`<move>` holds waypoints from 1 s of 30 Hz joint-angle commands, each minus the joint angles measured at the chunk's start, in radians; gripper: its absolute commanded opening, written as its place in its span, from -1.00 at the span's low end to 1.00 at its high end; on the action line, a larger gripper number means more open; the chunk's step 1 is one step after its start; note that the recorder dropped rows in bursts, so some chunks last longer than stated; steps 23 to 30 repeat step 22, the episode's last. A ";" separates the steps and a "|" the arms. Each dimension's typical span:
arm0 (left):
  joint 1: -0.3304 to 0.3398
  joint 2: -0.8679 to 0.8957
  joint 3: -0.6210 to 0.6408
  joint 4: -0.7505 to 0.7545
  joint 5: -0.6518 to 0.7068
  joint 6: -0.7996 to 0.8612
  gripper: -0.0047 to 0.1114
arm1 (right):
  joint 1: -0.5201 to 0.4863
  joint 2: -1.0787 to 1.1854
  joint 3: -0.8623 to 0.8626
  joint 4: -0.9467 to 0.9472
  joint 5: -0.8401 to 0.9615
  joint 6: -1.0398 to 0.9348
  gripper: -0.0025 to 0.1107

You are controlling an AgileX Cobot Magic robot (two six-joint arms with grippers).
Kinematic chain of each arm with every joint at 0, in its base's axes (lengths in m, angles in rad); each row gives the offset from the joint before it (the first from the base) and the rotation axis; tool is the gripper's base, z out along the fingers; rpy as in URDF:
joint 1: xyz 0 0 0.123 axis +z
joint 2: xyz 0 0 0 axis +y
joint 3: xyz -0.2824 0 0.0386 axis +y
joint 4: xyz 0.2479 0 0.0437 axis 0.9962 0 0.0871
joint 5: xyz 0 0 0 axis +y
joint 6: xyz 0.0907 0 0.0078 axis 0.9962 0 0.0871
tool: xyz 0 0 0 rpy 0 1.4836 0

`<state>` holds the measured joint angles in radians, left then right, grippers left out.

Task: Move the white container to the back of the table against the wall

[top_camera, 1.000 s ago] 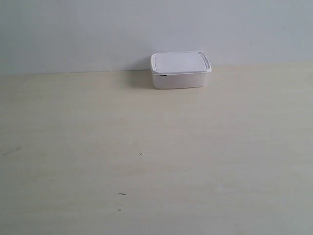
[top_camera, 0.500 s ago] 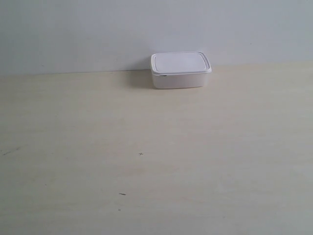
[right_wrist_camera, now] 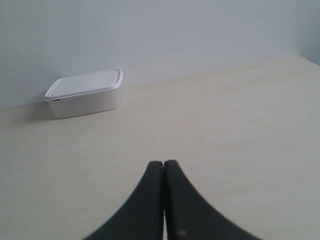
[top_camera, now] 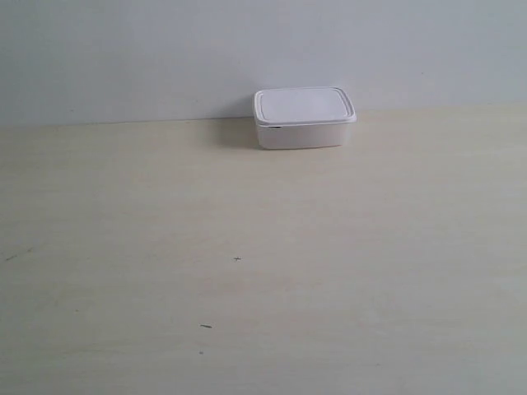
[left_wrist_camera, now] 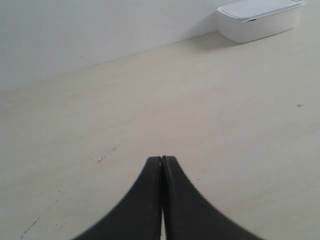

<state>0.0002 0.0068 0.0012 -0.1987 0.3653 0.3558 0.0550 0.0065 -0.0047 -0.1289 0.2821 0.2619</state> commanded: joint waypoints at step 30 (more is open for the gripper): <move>0.003 -0.007 -0.001 0.003 -0.005 -0.006 -0.92 | -0.004 -0.007 0.005 -0.005 0.003 0.001 -0.96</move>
